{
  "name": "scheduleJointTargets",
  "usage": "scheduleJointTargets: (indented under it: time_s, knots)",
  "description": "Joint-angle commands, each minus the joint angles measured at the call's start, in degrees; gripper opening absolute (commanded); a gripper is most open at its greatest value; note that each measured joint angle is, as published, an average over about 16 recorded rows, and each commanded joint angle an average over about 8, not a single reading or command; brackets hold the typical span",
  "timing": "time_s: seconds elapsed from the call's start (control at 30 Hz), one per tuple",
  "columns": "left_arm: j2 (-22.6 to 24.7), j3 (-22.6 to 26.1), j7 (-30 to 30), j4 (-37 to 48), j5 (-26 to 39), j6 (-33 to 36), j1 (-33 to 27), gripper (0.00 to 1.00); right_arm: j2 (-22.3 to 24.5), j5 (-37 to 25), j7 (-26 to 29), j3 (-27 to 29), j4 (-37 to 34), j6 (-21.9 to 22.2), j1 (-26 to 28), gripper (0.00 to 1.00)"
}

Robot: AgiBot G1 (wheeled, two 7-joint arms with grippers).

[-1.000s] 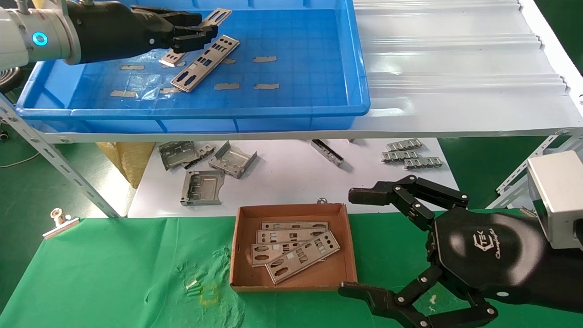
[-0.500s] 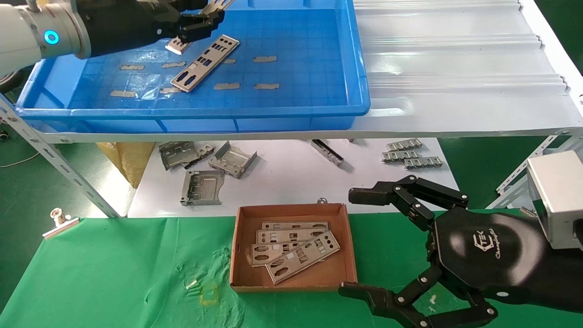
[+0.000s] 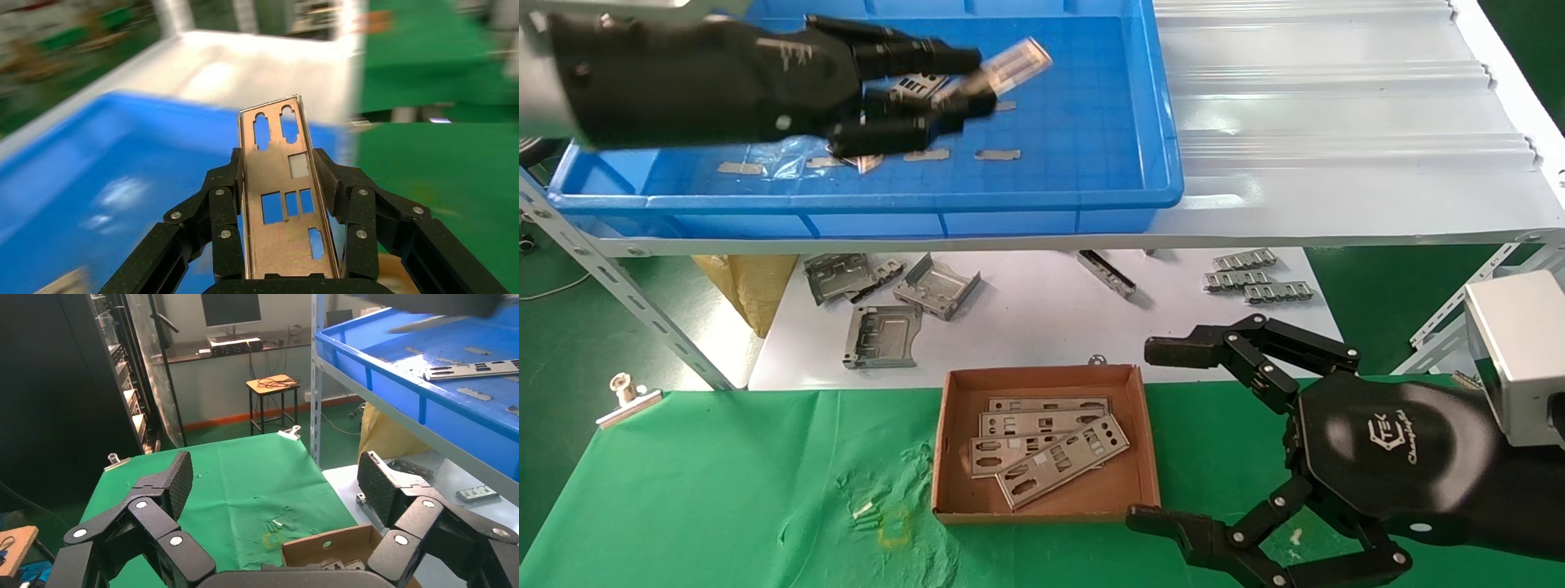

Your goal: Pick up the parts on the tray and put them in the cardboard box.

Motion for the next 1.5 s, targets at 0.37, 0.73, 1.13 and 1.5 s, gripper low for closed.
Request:
scheduleJointTargets:
  time_s: [0.37, 0.73, 1.13, 1.5]
  knots:
    - [-8.88, 9.28, -6.41, -25.54, -9.34, 5.48, 9.2, 0.0, 0.0, 0.0, 0.0, 0.0, 0.0, 0.0, 0.0, 1.0]
    - [-9.24, 21.07, 0.31, -31.53, -11.02, 1.58, 15.81, 0.0, 0.0, 0.0, 0.0, 0.0, 0.0, 0.0, 0.0, 1.0]
    - [2.86, 22.46, 11.56, -15.04, -7.45, -10.11, 20.63, 0.0, 0.0, 0.0, 0.0, -0.01, 0.0, 0.0, 0.0, 1.0]
    - [11.51, 23.22, 17.07, -3.76, -6.27, -14.9, 22.35, 0.92, 0.0, 0.01, 0.0, -0.01, 0.0, 0.0, 0.0, 1.0]
